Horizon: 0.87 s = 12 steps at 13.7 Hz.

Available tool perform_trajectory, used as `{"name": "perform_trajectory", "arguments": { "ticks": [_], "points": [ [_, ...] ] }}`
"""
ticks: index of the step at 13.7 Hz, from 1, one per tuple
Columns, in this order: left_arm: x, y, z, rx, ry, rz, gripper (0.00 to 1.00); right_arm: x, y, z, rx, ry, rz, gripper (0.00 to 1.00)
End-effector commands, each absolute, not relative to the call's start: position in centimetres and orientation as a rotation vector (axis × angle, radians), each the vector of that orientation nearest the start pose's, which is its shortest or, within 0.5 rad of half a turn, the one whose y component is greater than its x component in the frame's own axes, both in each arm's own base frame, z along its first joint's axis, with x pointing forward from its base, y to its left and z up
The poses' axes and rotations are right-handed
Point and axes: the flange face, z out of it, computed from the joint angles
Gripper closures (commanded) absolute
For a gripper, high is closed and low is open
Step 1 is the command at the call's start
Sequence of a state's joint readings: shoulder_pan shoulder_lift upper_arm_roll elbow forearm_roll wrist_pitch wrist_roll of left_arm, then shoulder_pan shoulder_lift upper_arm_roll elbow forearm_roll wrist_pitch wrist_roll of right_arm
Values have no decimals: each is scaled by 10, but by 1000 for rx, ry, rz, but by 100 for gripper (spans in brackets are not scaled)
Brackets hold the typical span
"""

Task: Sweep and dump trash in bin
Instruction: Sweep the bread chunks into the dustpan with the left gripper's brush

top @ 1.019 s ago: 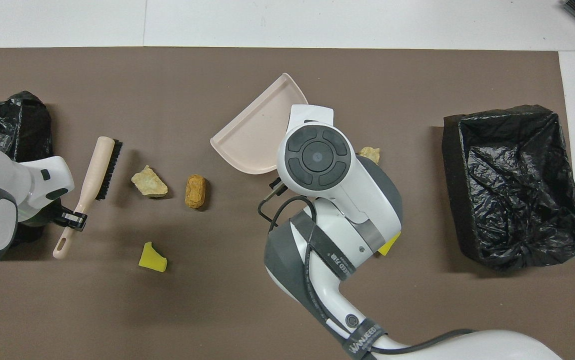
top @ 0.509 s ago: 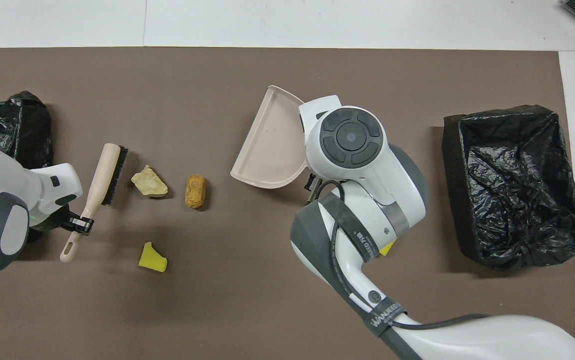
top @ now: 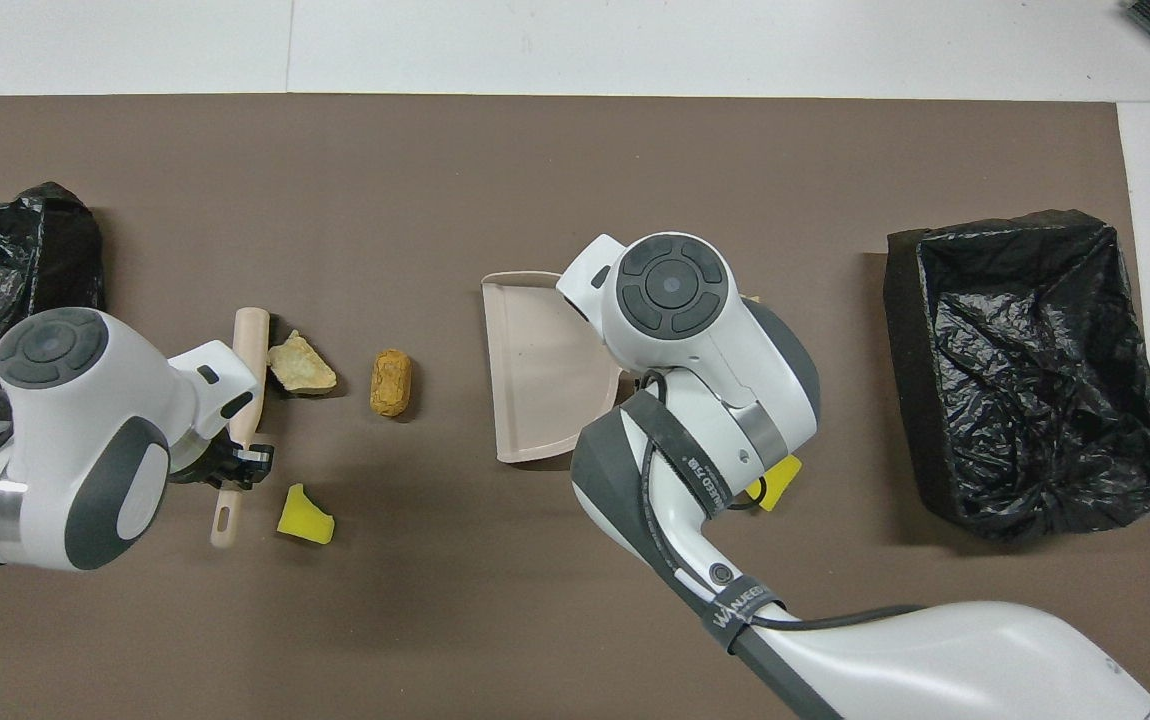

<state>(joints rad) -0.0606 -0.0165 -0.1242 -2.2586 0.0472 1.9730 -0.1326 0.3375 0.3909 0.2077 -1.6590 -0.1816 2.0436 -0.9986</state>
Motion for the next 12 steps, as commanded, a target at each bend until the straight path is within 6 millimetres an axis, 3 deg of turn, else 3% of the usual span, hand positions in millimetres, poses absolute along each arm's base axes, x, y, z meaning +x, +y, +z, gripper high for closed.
{"name": "perform_trajectory", "arguments": {
  "ticks": [1,6,9,11,12],
  "points": [
    [463,-107,351,-3048,124,373,100,577,327,388,2050,2264,-26,100],
    [447,-170,354,-3178,154,394,100,577,328,389,2049,2264,-14,100],
    [433,-230,349,-3250,97,361,100,577,329,389,2045,2267,-12,100],
    [431,-253,343,-3302,93,317,100,577,329,389,2048,2265,-9,100],
    [426,-275,348,-3355,110,300,100,577,329,389,2048,2265,-9,100]
  ]
}}
